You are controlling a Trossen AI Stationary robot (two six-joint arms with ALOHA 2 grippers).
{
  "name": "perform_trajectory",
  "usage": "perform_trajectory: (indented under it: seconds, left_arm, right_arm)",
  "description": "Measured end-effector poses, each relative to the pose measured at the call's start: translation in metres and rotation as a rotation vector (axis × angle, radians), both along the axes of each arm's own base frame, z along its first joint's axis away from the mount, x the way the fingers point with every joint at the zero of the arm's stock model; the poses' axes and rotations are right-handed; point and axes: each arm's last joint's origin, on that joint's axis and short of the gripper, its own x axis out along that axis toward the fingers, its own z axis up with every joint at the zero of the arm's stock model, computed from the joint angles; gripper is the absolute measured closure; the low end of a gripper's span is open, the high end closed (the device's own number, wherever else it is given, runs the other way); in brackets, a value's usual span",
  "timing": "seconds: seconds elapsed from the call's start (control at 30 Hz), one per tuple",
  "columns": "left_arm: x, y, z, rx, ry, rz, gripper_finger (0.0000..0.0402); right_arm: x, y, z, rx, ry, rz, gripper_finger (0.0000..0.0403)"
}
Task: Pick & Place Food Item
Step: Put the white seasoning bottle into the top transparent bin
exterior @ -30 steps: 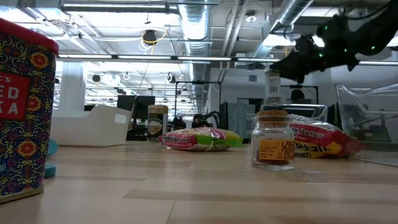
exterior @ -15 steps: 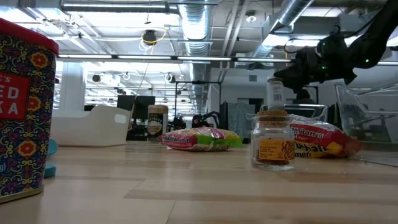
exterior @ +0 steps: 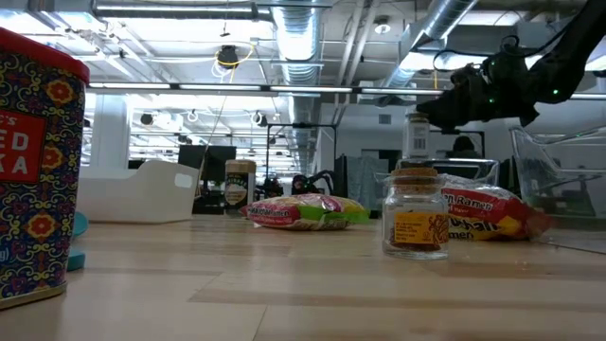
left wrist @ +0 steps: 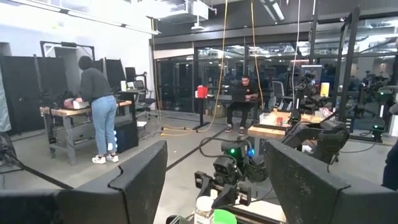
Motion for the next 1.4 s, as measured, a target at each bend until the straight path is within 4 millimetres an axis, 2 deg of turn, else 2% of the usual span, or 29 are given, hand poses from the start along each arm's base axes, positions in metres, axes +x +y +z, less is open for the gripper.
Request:
perform_trajectory:
  seconds: [0.2, 0.43, 0.8, 1.0, 1.4]
  left_arm:
    - [0.001, 0.000, 0.000, 0.000, 0.003, 0.000, 0.0142]
    - [0.002, 0.000, -0.001, -0.004, 0.002, -0.001, 0.0142]
    - [0.001, 0.000, -0.001, -0.044, -0.021, -0.010, 0.0142]
    - [0.001, 0.000, -0.001, -0.050, -0.025, -0.011, 0.0142]
    - [0.001, 0.000, -0.001, -0.051, -0.025, -0.011, 0.0142]
  right_arm:
    - [0.009, 0.016, -0.020, 0.000, 0.040, 0.063, 0.0216]
    - [0.011, 0.028, -0.037, -0.022, 0.080, 0.060, 0.0216]
    - [0.014, 0.020, -0.049, -0.073, 0.083, 0.040, 0.0216]
    - [0.016, 0.016, -0.059, -0.018, 0.080, 0.043, 0.0216]
    - [0.015, 0.030, -0.076, -0.053, 0.095, 0.016, 0.0216]
